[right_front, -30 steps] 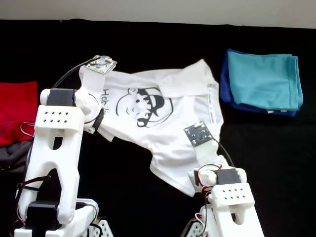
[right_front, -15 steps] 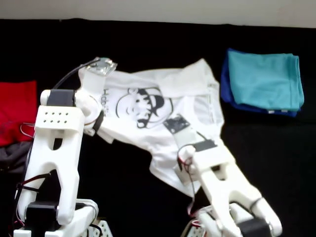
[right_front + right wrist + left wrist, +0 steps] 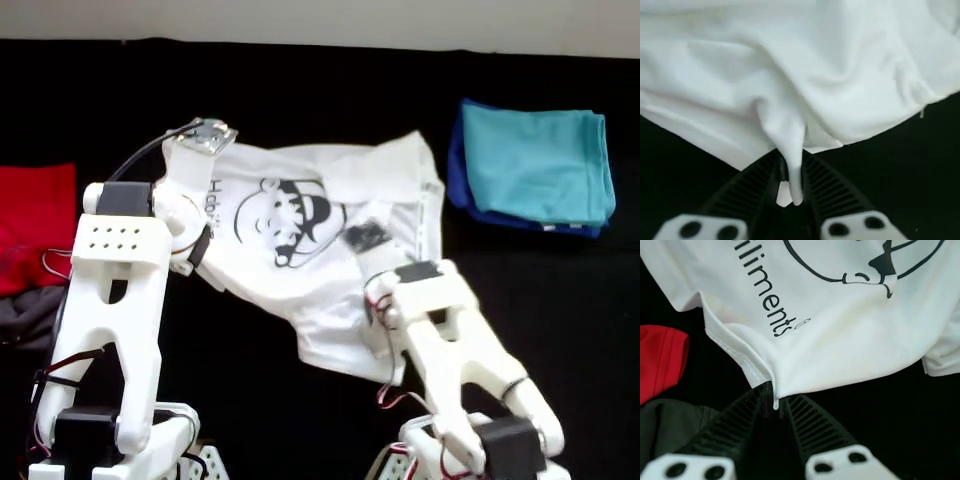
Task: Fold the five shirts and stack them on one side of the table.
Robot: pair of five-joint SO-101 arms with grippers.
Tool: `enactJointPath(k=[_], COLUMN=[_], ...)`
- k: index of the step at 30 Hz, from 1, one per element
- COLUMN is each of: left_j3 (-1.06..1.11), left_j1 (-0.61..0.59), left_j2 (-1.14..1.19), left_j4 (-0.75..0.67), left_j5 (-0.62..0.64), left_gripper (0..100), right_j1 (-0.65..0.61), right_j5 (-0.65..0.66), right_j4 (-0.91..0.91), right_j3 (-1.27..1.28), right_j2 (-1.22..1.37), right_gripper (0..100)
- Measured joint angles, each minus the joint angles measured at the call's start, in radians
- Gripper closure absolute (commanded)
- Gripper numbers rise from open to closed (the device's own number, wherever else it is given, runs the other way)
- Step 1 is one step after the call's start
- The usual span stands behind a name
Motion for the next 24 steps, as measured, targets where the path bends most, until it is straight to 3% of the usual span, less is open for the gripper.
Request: enactJointPath(k=[3, 8, 16, 24], left_j3=[0.0, -0.115, -0.488, -0.644], left_j1=[0.0, 0.0, 0.0, 0.0], left_j2=[0.0, 0.0, 0.0, -0.011], left_j4=[0.009, 0.143, 0.388, 0.419], left_j5=[0.0, 0.0, -0.002, -0.002], left_gripper=[99, 99, 99, 99], right_j1=[0.089, 0.201, 0.242, 0.275], right_j5=[0.0, 0.029, 0.037, 0.037], right_j4=[0.087, 0.201, 0.353, 0.582], right_j3=[-0.124, -0.407, -0.891, -1.453], right_j2=[-0.098, -0.123, 0.06, 0.103], right_gripper=[99.2, 99.2, 99.2, 99.2])
